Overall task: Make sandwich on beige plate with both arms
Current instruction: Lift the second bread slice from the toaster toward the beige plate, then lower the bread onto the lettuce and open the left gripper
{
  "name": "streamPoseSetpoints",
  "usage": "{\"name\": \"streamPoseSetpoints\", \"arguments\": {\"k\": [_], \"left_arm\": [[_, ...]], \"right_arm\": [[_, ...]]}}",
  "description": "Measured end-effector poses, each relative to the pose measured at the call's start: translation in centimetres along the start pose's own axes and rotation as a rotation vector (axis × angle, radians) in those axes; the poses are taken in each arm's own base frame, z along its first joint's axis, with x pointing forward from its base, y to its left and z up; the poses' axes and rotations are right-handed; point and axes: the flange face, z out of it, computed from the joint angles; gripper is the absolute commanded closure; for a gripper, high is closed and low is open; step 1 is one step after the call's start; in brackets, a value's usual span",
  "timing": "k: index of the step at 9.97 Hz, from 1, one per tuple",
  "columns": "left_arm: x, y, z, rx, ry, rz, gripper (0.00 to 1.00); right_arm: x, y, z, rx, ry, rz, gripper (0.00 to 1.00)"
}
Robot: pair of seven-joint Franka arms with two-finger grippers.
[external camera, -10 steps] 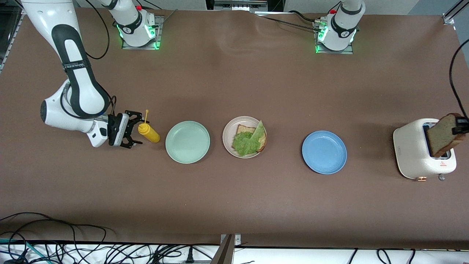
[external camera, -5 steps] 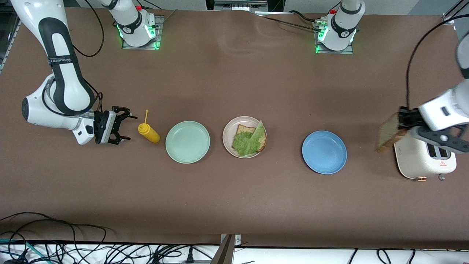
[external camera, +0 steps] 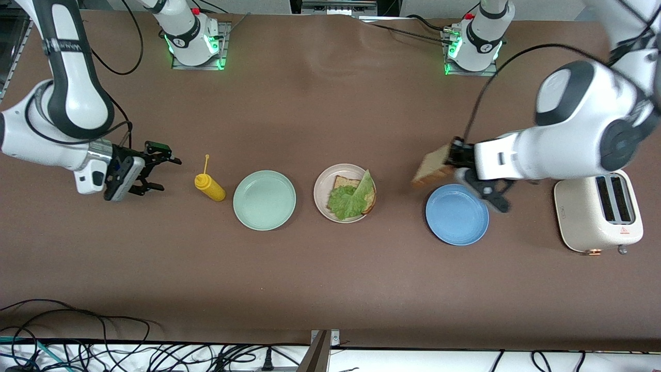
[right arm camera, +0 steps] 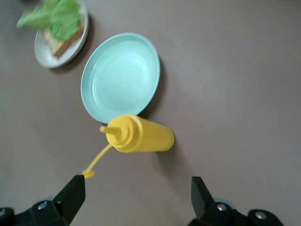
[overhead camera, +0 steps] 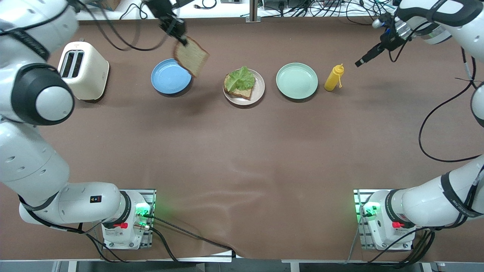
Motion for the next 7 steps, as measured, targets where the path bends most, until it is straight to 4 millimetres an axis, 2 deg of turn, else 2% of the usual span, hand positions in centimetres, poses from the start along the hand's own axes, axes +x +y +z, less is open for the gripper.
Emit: {"name": "streamPoseSetpoints", "arguments": {"k": [1, 2, 4, 6, 7], "left_arm": [[2.0, 0.5, 3.2, -0.133, 0.013, -0.011, 1.00], [3.9, 0.1, 6.3, -0.270, 0.049, -0.046, 1.00], [6.6, -2.4, 11.2, -0.466, 0.123, -0.084, 1.00], [8.0, -5.9, 15.8, -0.594, 0.209, -0.042, 1.00], [8.3, -7.3, 17.9, -0.622, 0.232, -0.014, 1.00]], "right_arm": [[0.6, -0.9, -1.5, -0.018, 0.015, 0.111, 0.00], [1.2, -1.8, -2.7, -0.033, 0.027, 0.210, 0.00], [2.8, -4.0, -5.0, -0.152, -0.019, 0.358, 0.00], [4.7, -8.4, -6.1, -0.281, -0.049, 0.502, 0.00], [4.7, -9.7, -6.6, -0.318, -0.069, 0.557, 0.00]]}}
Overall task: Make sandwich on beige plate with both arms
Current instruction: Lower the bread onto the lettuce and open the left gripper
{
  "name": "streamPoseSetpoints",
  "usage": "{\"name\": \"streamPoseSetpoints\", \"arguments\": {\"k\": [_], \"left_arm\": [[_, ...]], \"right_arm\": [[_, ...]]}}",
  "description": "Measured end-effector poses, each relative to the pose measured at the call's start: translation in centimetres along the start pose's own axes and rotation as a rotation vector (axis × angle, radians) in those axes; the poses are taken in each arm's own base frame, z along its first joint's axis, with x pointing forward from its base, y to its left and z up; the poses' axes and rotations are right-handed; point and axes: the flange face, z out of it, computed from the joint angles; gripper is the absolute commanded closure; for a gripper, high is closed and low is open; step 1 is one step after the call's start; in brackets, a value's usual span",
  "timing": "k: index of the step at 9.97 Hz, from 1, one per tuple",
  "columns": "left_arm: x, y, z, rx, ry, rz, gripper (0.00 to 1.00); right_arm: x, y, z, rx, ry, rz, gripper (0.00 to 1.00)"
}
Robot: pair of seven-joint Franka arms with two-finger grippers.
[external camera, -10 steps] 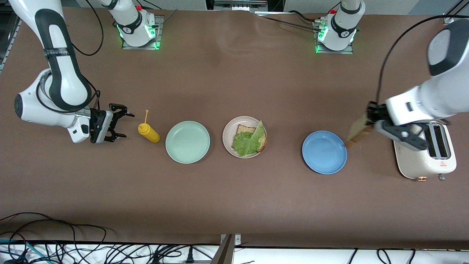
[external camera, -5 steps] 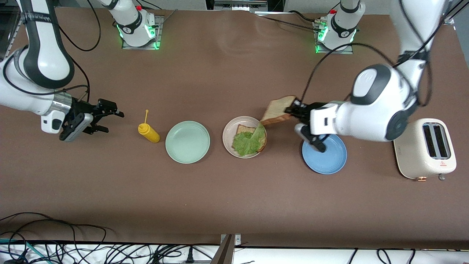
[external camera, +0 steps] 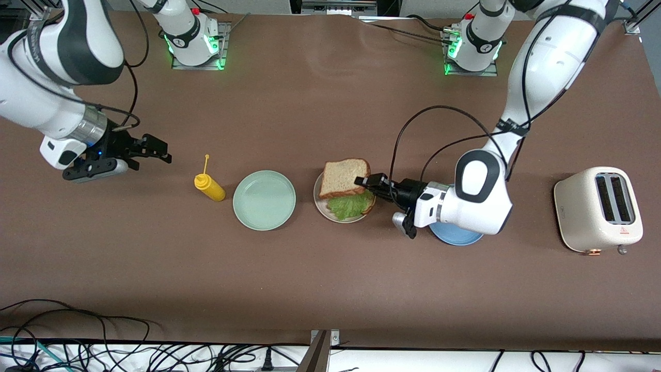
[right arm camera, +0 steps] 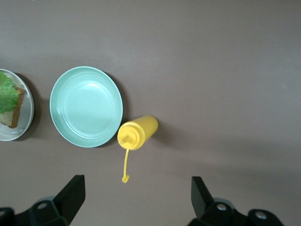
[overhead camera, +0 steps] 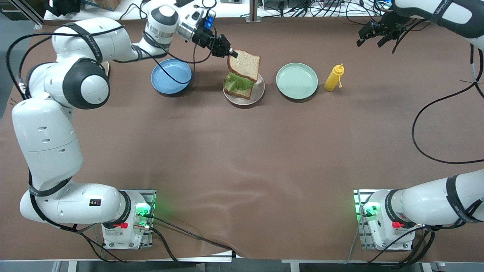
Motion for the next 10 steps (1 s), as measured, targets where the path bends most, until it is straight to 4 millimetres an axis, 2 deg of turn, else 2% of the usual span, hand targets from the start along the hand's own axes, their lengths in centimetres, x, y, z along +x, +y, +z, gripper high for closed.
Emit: {"name": "streamPoseSetpoints", "arguments": {"k": [2, 3, 5, 6, 8, 10], "left_arm": [[-0.6, -3.4, 1.2, -0.013, -0.008, 0.013, 1.00], [-0.9, -4.7, 1.2, -0.010, -0.010, 0.009, 0.96], [-1.4, -6.4, 1.8, -0.004, -0.014, 0.001, 0.50], [-1.3, -6.8, 2.2, 0.011, -0.004, -0.001, 0.02], [-1.1, -6.9, 2.2, 0.028, 0.011, 0.027, 0.00], [-0.8, -7.1, 1.0, 0.071, 0.008, 0.078, 0.00]], "right_arm": [[-1.6, 0.0, -1.7, -0.101, -0.042, 0.122, 0.00], [-2.4, -0.3, -2.4, -0.130, -0.063, 0.157, 0.00], [-3.2, 0.8, -3.4, -0.143, -0.082, 0.196, 0.00], [-3.2, 2.2, -3.7, -0.142, -0.081, 0.221, 0.00], [-3.2, 4.9, -4.2, -0.140, -0.077, 0.271, 0.00], [-3.2, 5.8, -3.9, -0.141, -0.085, 0.287, 0.00]]}}
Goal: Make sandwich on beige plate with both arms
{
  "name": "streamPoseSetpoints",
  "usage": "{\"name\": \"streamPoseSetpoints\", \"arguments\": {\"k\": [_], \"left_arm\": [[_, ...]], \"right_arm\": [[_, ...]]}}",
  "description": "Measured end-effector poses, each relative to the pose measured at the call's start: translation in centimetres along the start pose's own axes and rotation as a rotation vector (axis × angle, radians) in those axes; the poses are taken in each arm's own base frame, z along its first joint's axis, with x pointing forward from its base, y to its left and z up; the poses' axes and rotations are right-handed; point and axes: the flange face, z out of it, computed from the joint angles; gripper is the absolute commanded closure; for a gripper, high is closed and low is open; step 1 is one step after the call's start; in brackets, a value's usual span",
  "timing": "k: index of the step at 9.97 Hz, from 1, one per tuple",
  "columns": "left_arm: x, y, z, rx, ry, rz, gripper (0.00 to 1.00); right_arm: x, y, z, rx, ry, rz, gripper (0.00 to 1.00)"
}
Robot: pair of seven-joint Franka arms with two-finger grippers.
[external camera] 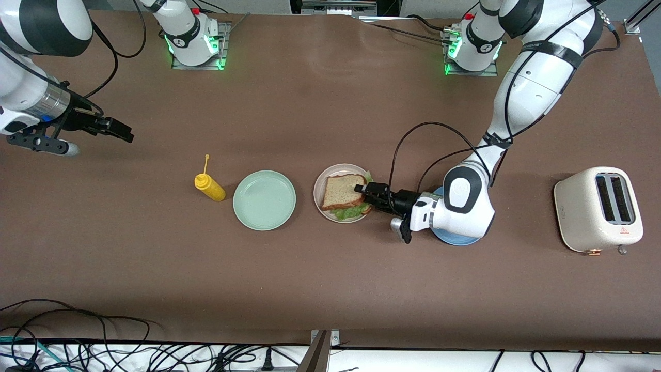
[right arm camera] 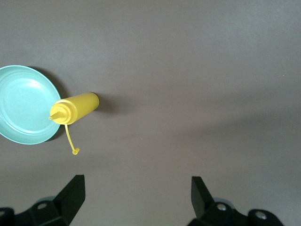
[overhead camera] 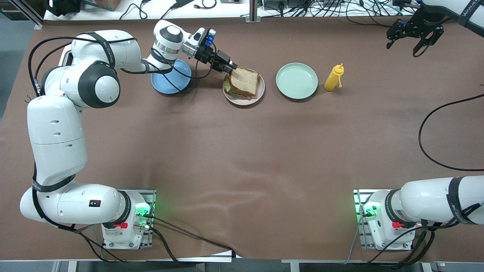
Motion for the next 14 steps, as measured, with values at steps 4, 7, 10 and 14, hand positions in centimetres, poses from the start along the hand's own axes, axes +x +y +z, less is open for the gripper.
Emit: {"name": "streamPoseSetpoints", "arguments": {"k": [4, 7, 10, 14], "left_arm": [[1.3, 3.5, -6.2, 0.227, -0.061, 0.073, 0.00], [1.3, 11.3, -11.1, 0.484, -0.163, 0.020, 0.00], [-1.1, 23.0, -16.8, 0.775, -0.204, -0.073, 0.00], [-4.9, 31.2, -22.7, 1.069, -0.199, -0.107, 0.00]], "right_arm": [[0.5, 0.3, -0.5, -0.019, 0.009, -0.002, 0.00], [0.4, -0.7, -1.0, -0.051, 0.015, -0.031, 0.00], [0.4, -1.3, -1.3, -0.085, 0.022, -0.055, 0.00], [0.4, -1.2, -1.4, -0.086, 0.018, -0.053, 0.00]]}}
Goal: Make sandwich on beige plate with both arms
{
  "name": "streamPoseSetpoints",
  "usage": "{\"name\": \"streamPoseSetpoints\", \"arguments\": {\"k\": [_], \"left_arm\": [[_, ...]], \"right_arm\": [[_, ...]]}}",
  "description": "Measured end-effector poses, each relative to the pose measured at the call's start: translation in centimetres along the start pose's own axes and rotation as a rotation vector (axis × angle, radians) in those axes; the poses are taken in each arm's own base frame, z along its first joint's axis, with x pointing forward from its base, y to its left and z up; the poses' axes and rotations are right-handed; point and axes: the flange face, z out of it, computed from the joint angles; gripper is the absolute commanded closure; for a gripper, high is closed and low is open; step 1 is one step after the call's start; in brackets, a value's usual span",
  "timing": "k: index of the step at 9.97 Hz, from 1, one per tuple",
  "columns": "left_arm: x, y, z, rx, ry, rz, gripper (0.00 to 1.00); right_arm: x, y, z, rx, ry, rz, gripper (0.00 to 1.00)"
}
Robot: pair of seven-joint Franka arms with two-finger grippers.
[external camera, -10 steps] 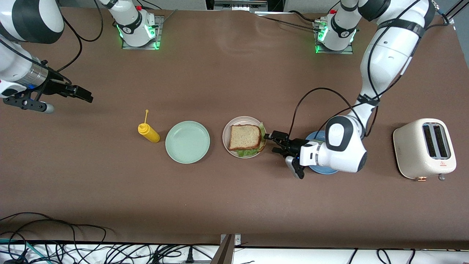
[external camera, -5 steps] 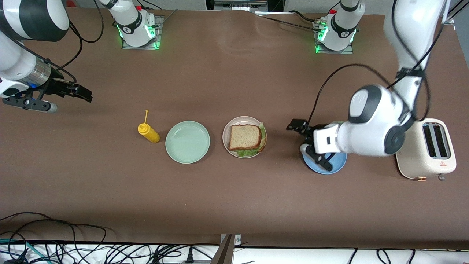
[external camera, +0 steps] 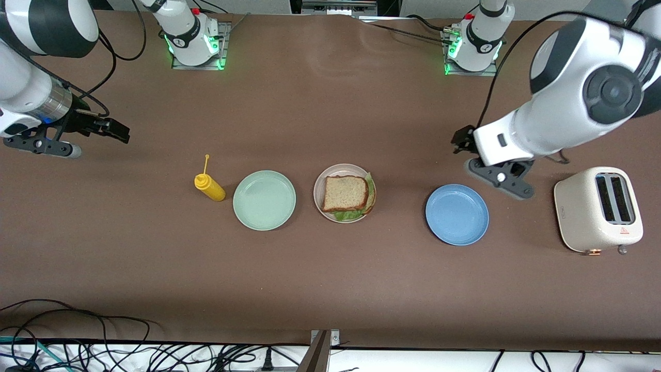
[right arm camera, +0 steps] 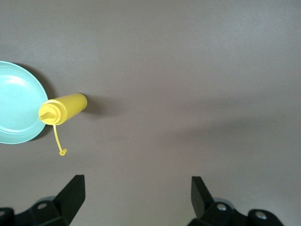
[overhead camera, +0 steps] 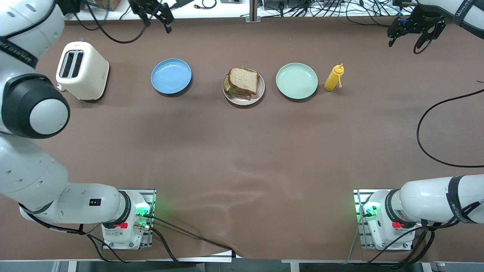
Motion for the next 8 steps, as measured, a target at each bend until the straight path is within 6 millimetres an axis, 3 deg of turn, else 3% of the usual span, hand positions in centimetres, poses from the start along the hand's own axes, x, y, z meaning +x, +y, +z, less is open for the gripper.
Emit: {"name": "streamPoseSetpoints", "arguments": {"k": [3, 8], "left_arm": [[-4.0, -3.0, -4.1, 0.045, 0.048, -0.084, 0.00], [-8.9, -3.8, -3.7, 0.085, 0.072, -0.148, 0.00]], "right_arm": [[0.7, -0.1, -0.5, 0.003, 0.011, 0.000, 0.00], [1.9, -0.5, -1.0, 0.002, -0.011, -0.005, 0.00]]}}
